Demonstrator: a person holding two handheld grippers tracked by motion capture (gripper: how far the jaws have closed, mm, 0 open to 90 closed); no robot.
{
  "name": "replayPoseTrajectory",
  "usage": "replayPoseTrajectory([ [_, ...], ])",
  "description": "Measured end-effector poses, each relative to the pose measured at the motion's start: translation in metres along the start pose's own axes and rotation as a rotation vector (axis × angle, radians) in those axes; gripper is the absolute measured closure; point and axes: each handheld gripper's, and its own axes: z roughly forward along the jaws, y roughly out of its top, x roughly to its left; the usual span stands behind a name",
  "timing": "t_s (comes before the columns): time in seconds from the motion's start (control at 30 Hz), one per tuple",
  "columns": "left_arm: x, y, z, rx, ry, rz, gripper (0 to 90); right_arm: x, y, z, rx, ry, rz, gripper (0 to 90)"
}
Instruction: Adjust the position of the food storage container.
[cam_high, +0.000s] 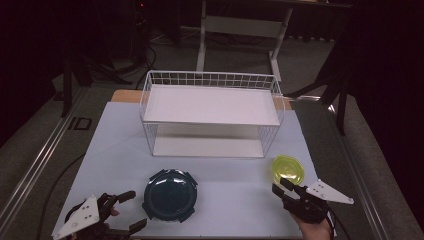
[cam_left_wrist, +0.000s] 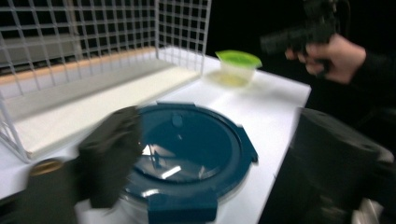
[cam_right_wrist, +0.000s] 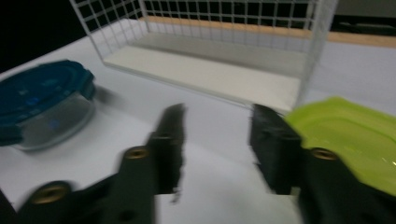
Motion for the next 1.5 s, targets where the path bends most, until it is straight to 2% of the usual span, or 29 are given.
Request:
replayPoseTrajectory([
  [0.03, 0.0, -0.001, 0.001, 0.027, -0.003, -0.002, 32.1, 0.002, 0.002, 0.0, -0.01, 0.011, 0.002, 35.8],
  [0.1, 0.003, -0.004, 0.002, 0.085, 0.007, -0.018, 45.0, 0.007, 0.007, 0.0, -0.017, 0.027, -0.019, 25.4],
  [0.17, 0.006, -0.008, 0.003, 0.139, 0.03, -0.019, 60.5, 0.011, 0.01, -0.001, -0.045, 0.052, -0.017, 19.9],
  [0.2, 0.006, -0.008, 0.003, 0.139, 0.03, -0.019, 68.7, 0.012, 0.012, -0.001, -0.053, 0.069, -0.01, 17.8],
  [0.23, 0.009, -0.01, 0.004, 0.166, 0.018, -0.021, 75.4, 0.014, 0.013, 0.0, -0.05, 0.078, -0.014, 14.3],
  [0.27, 0.011, -0.013, 0.006, 0.234, 0.053, -0.005, 80.6, 0.015, 0.014, 0.0, -0.048, 0.092, -0.014, 14.3],
  [0.33, 0.012, -0.016, 0.008, 0.277, 0.061, -0.01, 89.9, 0.017, 0.015, 0.0, -0.061, 0.114, -0.019, 14.3],
  [0.4, 0.013, -0.018, 0.011, 0.313, 0.06, -0.016, 90.0, 0.018, 0.015, 0.0, -0.066, 0.116, -0.025, 14.3],
  [0.5, 0.014, -0.02, 0.013, 0.347, 0.083, -0.009, 90.0, 0.02, 0.016, 0.001, -0.065, 0.108, -0.028, 14.3],
  [0.63, 0.017, -0.023, 0.017, 0.392, 0.109, -0.029, 90.0, 0.02, 0.015, 0.001, -0.06, 0.101, -0.028, 14.4],
  [0.77, 0.02, -0.025, 0.02, 0.378, 0.096, -0.044, 90.0, 0.02, 0.013, 0.001, -0.058, 0.103, -0.023, 14.4],
  [0.87, 0.025, -0.025, 0.022, 0.363, 0.107, -0.063, 90.0, 0.019, 0.013, 0.002, -0.056, 0.104, -0.02, 14.4],
  [1.13, 0.041, -0.023, 0.035, 0.339, 0.142, -0.073, 90.0, 0.021, 0.014, 0.005, -0.053, 0.105, -0.033, 14.4],
  [1.5, 0.063, -0.012, 0.058, 0.322, 0.152, -0.059, 90.0, 0.021, 0.013, 0.006, -0.041, 0.112, -0.045, 14.6],
])
